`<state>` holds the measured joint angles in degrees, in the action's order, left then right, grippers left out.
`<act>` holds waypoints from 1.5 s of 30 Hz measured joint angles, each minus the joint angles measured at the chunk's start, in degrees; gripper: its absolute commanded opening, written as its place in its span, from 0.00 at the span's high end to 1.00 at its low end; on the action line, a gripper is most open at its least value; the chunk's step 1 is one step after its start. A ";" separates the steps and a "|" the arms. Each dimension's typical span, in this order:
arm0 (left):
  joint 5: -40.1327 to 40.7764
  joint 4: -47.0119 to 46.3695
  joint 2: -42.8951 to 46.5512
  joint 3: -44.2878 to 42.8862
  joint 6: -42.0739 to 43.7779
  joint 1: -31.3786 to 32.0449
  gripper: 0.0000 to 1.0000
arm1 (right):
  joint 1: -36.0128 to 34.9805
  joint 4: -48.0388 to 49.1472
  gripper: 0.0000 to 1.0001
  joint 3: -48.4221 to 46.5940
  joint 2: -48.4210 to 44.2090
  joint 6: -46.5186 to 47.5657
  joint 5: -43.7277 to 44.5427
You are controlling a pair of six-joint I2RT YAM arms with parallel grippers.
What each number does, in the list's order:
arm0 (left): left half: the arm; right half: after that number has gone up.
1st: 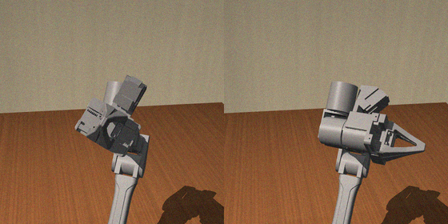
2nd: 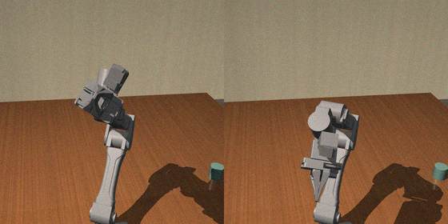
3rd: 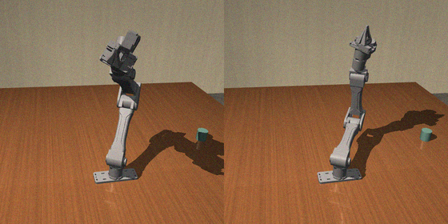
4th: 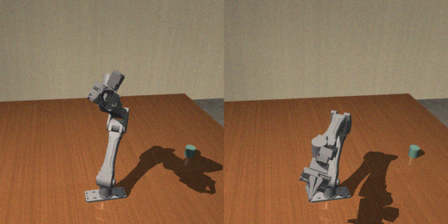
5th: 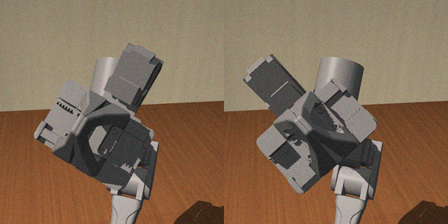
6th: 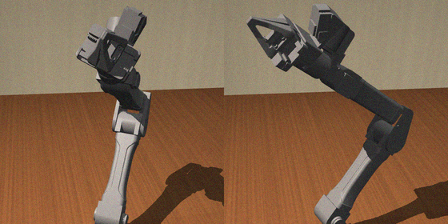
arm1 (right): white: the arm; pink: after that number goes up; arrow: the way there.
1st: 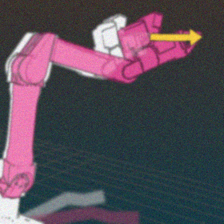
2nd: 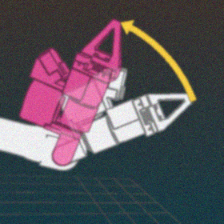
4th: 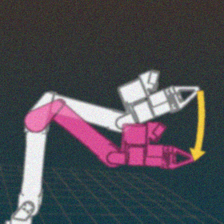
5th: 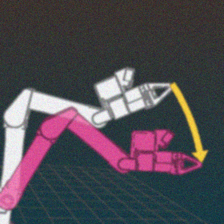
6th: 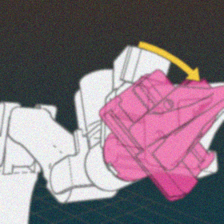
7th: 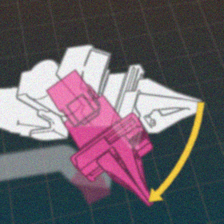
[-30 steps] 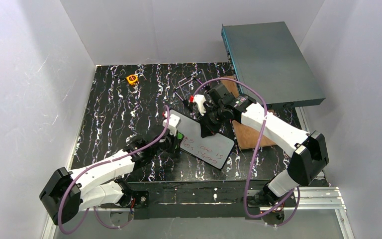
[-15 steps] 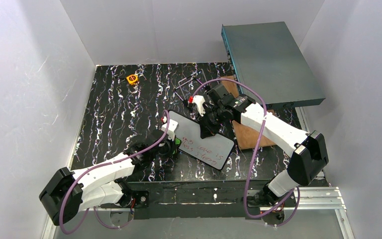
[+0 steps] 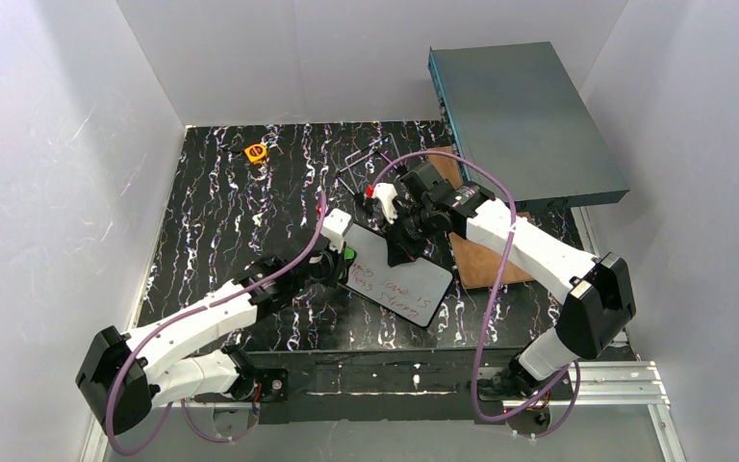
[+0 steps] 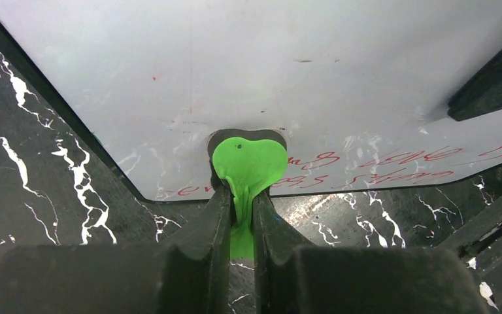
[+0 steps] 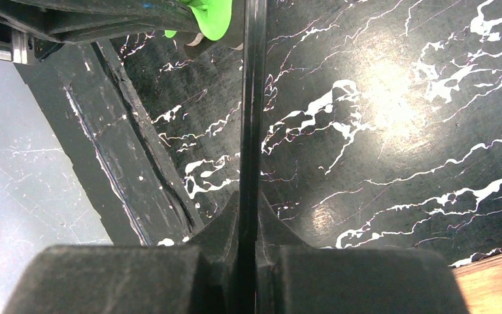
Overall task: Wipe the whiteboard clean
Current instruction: Erase the center of the board with the whiteboard.
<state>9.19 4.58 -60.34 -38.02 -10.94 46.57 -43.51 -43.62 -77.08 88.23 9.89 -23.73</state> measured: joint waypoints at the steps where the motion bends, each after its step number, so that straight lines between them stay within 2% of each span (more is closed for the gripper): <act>1: 0.02 0.42 0.00 -0.61 0.13 0.00 1.00 | 0.00 0.02 0.99 0.00 0.00 -0.02 0.00; 8: 0.20 0.07 0.04 -0.15 -0.74 0.00 1.00 | 0.00 0.09 0.99 0.00 0.00 0.00 -0.07; 17: 0.59 -5.81 0.52 8.13 -5.01 0.63 1.00 | -0.07 -0.15 0.99 0.00 0.02 0.17 -0.44; 23: 1.51 -7.19 0.33 10.69 -6.54 1.64 1.00 | -0.20 -0.20 0.99 0.00 0.02 0.59 -0.68; 28: 2.01 -6.49 0.33 10.19 -6.27 1.84 1.00 | -0.20 -0.22 0.99 0.02 0.02 0.59 -0.70; 38: 2.89 0.76 0.59 2.29 -2.49 1.95 1.00 | -0.17 -0.09 0.99 0.02 0.00 0.55 -0.70; 45: 3.41 1.03 1.14 2.05 -2.29 1.97 1.00 | -0.17 0.07 0.99 0.02 0.02 0.59 -0.87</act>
<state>12.60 5.61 -59.20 -35.97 -13.23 48.53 -43.68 -43.55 -77.06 88.25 10.48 -24.60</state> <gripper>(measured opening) 0.090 0.094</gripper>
